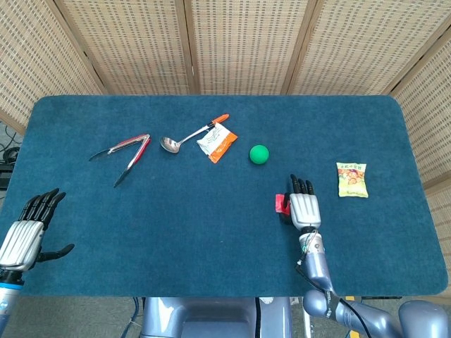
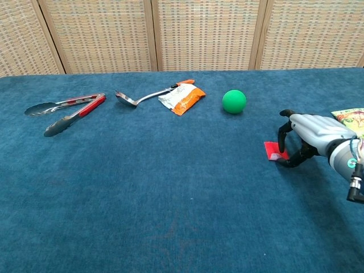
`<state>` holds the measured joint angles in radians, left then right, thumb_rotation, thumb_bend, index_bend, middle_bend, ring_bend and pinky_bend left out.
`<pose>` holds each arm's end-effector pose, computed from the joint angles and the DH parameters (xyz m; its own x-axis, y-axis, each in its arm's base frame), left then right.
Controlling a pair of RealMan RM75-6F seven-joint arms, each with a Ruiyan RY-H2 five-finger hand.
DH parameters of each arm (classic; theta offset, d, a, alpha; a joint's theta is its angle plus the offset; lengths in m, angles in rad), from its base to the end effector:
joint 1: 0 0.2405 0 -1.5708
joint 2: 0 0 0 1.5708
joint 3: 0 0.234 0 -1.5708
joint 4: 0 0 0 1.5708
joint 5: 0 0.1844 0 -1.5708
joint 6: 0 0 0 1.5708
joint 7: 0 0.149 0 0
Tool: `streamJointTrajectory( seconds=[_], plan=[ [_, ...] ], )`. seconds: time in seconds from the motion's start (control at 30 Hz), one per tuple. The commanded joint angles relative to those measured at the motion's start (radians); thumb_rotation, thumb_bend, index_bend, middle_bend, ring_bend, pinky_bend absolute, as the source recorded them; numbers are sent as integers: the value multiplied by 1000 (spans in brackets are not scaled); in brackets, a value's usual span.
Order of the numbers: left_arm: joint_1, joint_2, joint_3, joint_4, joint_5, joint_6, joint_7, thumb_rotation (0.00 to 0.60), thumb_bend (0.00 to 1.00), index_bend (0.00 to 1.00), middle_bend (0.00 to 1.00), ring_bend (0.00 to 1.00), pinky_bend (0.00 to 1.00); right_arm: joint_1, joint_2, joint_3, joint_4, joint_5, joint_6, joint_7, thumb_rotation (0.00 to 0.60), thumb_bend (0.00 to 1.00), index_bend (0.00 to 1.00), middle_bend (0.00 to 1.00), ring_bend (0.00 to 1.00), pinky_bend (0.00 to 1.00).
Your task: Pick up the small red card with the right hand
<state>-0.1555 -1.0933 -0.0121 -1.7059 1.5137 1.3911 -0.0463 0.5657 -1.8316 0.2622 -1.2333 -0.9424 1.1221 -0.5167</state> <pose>-0.2592 0.1913 0.1536 0.2998 0.1189 0.9466 0.9529 -0.0855 -0.2911 -0.1958 -0.3127 -0.0280 0.3857 -0.2276 0.8941 -0.9164 0.0178 0.3998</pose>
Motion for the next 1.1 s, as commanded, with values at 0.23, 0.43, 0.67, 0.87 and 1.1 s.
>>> streamJointTrajectory(
  seconds=[0.23,0.43,0.67,0.87,1.1],
  plan=[
    [0,0,0,-1,2,1,-1,600,185,0,0,0,0,0,4,-1,-10,7,2,-9,600,414,562,31,0,0],
    [-1,0,0,0,3,2,-2,600,185,0,0,0,0,0,6,-2,-13,13,0,-14,600,414,564,32,0,0],
    [-2,1,0,-1,3,2,-4,600,184,0,0,0,0,2,7,-3,-16,18,-2,-16,600,456,572,39,0,0],
    [-2,1,-1,-1,4,2,-4,600,185,0,0,0,0,3,11,-2,-25,22,0,-23,600,514,582,42,0,0],
    [-2,3,-1,-2,5,5,-9,600,185,0,0,0,0,9,21,3,-44,27,3,-36,600,517,587,43,0,0]
  ],
)
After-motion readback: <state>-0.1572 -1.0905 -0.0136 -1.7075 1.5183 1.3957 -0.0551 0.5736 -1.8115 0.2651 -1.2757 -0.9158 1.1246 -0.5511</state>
